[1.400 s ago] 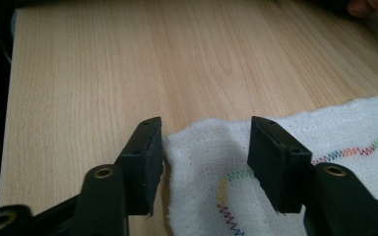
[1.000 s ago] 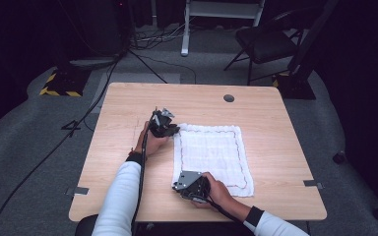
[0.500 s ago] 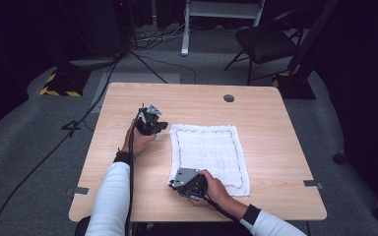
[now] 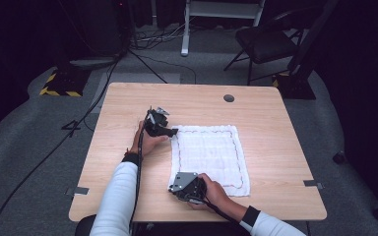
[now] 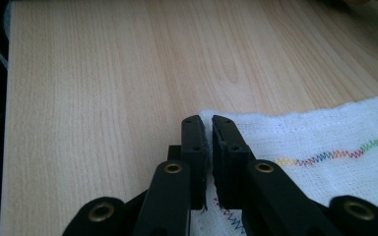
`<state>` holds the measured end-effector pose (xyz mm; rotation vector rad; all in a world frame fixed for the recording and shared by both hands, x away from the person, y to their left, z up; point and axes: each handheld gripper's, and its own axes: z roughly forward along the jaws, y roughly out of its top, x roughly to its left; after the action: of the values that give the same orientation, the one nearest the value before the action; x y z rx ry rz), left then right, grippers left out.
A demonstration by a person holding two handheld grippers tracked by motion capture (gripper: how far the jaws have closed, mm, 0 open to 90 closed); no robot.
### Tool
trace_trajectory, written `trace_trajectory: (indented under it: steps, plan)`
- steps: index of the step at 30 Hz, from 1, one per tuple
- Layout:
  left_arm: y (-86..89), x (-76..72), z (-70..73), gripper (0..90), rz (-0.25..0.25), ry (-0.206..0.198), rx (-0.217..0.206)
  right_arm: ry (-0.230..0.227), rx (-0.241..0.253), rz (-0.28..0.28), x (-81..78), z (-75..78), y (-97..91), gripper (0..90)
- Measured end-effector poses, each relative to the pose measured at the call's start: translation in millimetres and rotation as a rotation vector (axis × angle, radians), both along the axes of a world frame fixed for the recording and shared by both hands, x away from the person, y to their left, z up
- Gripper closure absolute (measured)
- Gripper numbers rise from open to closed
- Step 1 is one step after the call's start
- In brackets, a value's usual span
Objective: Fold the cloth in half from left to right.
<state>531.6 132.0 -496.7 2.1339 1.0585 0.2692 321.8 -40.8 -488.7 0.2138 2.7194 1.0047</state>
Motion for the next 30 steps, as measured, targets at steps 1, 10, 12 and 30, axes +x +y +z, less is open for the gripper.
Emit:
trace_trajectory:
  steps: [1,10,12,30]
  plan:
    - [-1.1,0.2,0.1,36.9,0.001,0.001,-0.001,0.000,-0.001,0.002,-0.5,-0.1,0.0,84.3]
    - [-8.2,-6.2,1.2,84.4,-0.108,-0.026,0.032,-0.003,-0.006,0.011,-2.4,0.0,0.9,84.3]
    - [-5.7,-7.0,2.3,86.3,-0.108,-0.031,0.041,-0.007,-0.006,0.010,-1.7,0.0,1.4,84.3]
    - [54.5,-21.3,34.8,87.2,-0.012,-0.097,0.016,-0.045,0.074,0.015,0.3,22.4,20.2,84.4]
